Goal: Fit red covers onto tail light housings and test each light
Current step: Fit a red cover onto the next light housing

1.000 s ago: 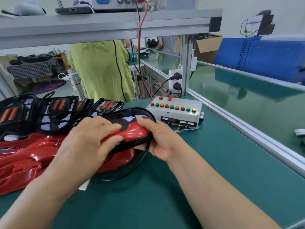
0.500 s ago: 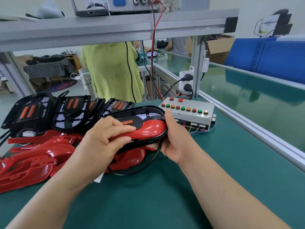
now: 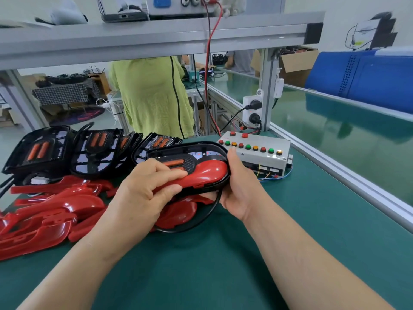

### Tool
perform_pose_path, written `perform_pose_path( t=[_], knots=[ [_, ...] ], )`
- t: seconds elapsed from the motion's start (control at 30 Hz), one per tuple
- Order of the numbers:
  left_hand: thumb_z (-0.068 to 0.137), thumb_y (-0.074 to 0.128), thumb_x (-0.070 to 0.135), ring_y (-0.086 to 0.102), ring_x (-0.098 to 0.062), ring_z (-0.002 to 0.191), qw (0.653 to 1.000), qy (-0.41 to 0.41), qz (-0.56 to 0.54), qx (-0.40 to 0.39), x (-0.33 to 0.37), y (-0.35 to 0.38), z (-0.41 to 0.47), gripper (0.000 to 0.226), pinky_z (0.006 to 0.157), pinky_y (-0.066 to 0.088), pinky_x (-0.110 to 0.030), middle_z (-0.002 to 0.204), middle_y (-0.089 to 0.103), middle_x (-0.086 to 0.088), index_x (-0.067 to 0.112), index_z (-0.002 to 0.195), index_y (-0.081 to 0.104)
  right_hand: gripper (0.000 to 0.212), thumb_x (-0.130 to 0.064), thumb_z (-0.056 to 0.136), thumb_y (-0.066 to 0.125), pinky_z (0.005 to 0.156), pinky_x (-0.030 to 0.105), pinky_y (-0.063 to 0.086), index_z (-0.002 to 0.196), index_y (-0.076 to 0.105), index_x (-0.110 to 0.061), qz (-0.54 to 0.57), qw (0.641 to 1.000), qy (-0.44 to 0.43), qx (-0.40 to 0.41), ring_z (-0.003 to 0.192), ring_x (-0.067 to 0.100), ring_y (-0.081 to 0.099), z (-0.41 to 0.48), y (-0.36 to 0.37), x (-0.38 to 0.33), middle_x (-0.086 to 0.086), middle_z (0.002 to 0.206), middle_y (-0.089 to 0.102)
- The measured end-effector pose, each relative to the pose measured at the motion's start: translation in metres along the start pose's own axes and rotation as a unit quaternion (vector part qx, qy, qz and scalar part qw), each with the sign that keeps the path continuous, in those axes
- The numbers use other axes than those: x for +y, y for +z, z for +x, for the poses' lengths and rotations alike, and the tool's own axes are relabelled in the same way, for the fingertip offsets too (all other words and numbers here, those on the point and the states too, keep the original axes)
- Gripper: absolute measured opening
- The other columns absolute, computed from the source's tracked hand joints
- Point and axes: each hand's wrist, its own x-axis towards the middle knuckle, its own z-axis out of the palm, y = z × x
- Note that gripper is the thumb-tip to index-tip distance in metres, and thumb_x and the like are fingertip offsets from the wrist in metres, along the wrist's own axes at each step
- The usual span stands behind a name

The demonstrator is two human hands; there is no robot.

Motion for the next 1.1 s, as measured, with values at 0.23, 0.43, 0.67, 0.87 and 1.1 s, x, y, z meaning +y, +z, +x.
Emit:
perform_pose_path(
  t=[0.23, 0.43, 0.67, 0.87, 1.1],
  knots=[
    [0.089, 0.069, 0.013, 0.054, -0.009, 0.105, 1.000, 0.003, 0.004, 0.001, 0.001, 0.000, 0.000, 0.035, 0.085, 0.035, -0.005, 0.099, 0.056, 0.013, 0.042, 0.109, 0.070, 0.055, -0.057, 0.101, 0.038, 0.054, 0.037, 0.060, 0.100, 0.071, -0.013, -0.022, 1.000, 0.002, -0.004, 0.071, 0.022, 0.074, -0.001, 0.000, 0.000, 0.012, 0.088, 0.077],
    [0.089, 0.068, 0.011, 0.053, -0.007, 0.107, 1.000, -0.007, 0.007, -0.001, 0.003, 0.005, -0.001, 0.034, 0.092, 0.037, -0.011, 0.098, 0.055, 0.017, 0.036, 0.112, 0.071, 0.054, -0.056, 0.101, 0.039, 0.057, 0.036, 0.060, 0.102, 0.070, -0.013, -0.016, 1.000, -0.003, 0.011, 0.074, 0.022, 0.075, -0.002, 0.001, 0.003, 0.012, 0.091, 0.077],
    [0.089, 0.067, 0.008, 0.052, -0.006, 0.106, 1.000, -0.012, 0.013, -0.011, 0.004, 0.009, -0.003, 0.034, 0.089, 0.039, -0.012, 0.097, 0.055, 0.016, 0.030, 0.114, 0.071, 0.054, -0.056, 0.102, 0.036, 0.057, 0.035, 0.060, 0.106, 0.070, -0.015, -0.015, 1.000, -0.011, 0.010, 0.071, 0.020, 0.074, -0.002, 0.003, 0.005, 0.009, 0.089, 0.078],
    [0.090, 0.066, 0.008, 0.051, -0.004, 0.109, 1.000, -0.013, 0.027, -0.003, 0.005, 0.015, -0.006, 0.034, 0.094, 0.034, -0.009, 0.100, 0.053, 0.016, 0.024, 0.119, 0.071, 0.056, -0.059, 0.101, 0.034, 0.057, 0.035, 0.060, 0.106, 0.071, -0.017, 0.018, 1.000, 0.000, -0.014, 0.074, 0.021, 0.074, -0.001, -0.002, 0.004, 0.009, 0.094, 0.077],
    [0.089, 0.067, 0.006, 0.051, -0.004, 0.114, 0.999, -0.014, 0.031, -0.004, 0.009, 0.020, -0.008, 0.034, 0.098, 0.029, -0.004, 0.102, 0.054, 0.012, 0.023, 0.118, 0.071, 0.036, -0.029, 0.081, 0.079, 0.053, 0.033, 0.055, 0.112, 0.064, -0.018, -0.034, 0.998, -0.047, -0.017, 0.068, 0.023, 0.067, -0.003, -0.002, 0.006, 0.008, 0.091, 0.070]
  ],
)
